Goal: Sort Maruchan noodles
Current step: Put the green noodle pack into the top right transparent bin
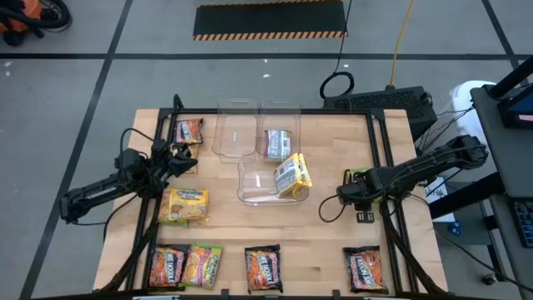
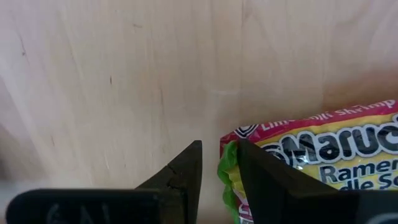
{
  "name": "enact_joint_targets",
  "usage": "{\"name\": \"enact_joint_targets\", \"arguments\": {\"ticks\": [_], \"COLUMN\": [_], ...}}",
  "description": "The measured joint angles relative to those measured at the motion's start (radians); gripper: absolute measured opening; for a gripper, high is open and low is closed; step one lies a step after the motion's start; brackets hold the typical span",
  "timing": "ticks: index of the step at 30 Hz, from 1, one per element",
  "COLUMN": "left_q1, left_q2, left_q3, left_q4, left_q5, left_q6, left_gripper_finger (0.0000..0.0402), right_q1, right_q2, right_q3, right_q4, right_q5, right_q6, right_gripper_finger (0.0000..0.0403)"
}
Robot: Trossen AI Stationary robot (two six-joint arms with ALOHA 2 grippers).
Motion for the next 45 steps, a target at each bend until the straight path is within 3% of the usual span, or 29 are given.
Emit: {"name": "enact_joint_targets", "arguments": {"ticks": [10, 25, 37, 45], "left_q1": [0.000, 0.000, 0.000, 0.000], "left_q2": [0.000, 0.000, 0.000, 0.000], "left_q3": [0.000, 0.000, 0.000, 0.000], "left_q4": [0.000, 0.004, 0.004, 0.004], "left_q5": [-0.001, -0.008, -0.010, -0.010], "left_q6": [0.000, 0.000, 0.000, 0.007], "left_gripper_finger": [0.0026, 0.0026, 0.0026, 0.0026], "right_q1": [0.000, -0.001, -0.025, -0.078], "right_q2": [0.043, 0.076, 0.075, 0.074], "right_q3": [-0.018, -0.018, 0.024, 0.129], "right_q4": [-0.031, -0.074, -0.011, -0.019], "right_q5": [0.024, 0.023, -0.002, 0.097], "right_q6": [0.083, 0.174, 0.247, 0.242], "right_gripper_finger": [0.0096, 0.0003, 0.0000, 0.0000]}}
